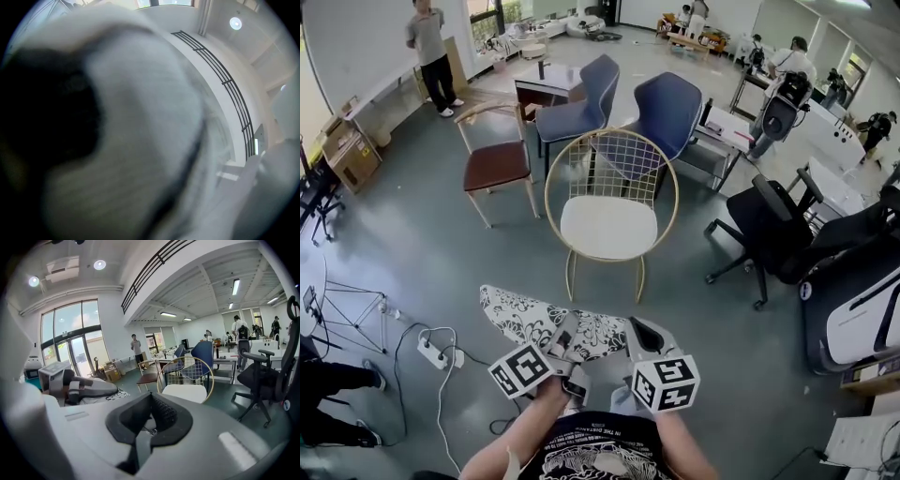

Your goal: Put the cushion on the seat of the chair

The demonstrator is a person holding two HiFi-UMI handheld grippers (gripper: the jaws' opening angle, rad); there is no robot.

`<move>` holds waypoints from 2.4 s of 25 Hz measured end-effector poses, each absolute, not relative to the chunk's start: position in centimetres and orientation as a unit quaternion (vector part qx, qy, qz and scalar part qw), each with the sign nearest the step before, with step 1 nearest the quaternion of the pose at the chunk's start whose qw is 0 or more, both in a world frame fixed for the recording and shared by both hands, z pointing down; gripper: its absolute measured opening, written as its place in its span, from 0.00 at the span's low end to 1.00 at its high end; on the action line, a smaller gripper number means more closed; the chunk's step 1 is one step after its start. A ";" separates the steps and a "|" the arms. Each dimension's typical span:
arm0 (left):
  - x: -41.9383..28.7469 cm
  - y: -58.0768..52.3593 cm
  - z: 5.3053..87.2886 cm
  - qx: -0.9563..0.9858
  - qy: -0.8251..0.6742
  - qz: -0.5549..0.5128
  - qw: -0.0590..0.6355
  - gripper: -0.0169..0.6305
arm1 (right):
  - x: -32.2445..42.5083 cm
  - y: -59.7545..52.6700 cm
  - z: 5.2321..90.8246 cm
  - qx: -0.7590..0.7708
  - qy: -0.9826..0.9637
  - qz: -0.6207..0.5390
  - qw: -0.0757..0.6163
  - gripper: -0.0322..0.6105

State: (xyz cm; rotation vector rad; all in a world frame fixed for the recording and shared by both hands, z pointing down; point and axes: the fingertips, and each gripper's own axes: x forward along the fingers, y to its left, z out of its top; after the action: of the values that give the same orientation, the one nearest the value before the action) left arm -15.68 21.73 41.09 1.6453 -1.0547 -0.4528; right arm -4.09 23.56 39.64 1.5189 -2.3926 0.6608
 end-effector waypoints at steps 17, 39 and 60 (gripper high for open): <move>-4.7 13.5 42.5 0.672 -0.489 -0.167 0.530 0.05 | 7.6 13.7 41.8 0.476 -0.832 0.268 0.092 0.04; -1.5 4.3 45.2 0.671 -0.468 -0.161 0.552 0.05 | 10.7 5.4 44.2 0.490 -0.820 0.270 0.121 0.04; -5.1 -14.7 44.8 0.687 -0.386 -0.165 0.593 0.05 | 6.0 -10.9 42.5 0.549 -0.778 0.254 0.172 0.04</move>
State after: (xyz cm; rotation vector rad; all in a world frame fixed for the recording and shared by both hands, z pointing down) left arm -5.06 -14.70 44.83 1.5973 -0.8962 -0.3842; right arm 5.99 -10.93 42.46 1.5579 -2.2070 0.7204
